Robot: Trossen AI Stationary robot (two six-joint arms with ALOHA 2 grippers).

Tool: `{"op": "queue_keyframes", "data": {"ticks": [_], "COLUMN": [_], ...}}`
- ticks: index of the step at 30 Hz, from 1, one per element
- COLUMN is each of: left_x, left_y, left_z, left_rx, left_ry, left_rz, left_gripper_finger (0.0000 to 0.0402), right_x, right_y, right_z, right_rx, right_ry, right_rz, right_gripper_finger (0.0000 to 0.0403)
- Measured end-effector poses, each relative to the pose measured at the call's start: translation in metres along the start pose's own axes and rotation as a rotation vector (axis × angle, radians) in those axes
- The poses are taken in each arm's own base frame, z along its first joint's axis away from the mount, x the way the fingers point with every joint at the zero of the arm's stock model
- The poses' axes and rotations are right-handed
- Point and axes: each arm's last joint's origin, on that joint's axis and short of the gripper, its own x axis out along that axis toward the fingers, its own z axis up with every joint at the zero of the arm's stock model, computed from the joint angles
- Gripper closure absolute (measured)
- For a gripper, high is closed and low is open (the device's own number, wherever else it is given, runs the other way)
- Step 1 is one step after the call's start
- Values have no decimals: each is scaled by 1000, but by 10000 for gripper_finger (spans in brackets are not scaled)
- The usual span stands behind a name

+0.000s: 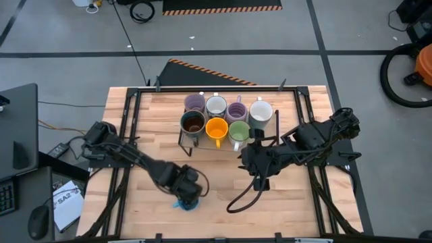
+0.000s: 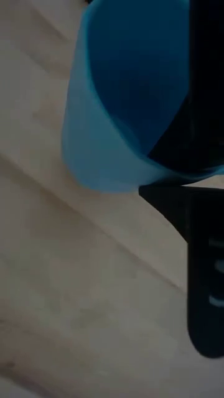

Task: Place coffee mugs
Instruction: Put the light blue mug on the shelf

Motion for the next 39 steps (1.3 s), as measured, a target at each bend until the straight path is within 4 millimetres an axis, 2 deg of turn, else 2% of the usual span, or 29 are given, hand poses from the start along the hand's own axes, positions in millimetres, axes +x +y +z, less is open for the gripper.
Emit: {"op": "queue_keyframes", "data": {"ticks": [5,13,24,28,34,39], "left_x": [9,27,29,28,28,19], "left_y": [2,9,10,8,6,10], "left_z": [-11,1,8,9,10,6], "left_rx": [-30,-199,-316,-334,-324,-252], "left_ry": [8,-59,-129,-164,-175,-167], "left_rz": [24,-18,-23,-47,-65,-46], "left_gripper_finger": [372,366,361,339,284,249], "right_x": [0,0,12,12,16,40], "right_y": [0,1,11,12,16,33], "right_z": [0,4,3,4,8,11], "right_rx": [16,21,1,2,13,6], "right_ry": [-3,-42,-5,-3,-33,-11], "right_rz": [-7,-16,31,54,81,137], "right_gripper_finger": [265,265,265,265,265,265]}}
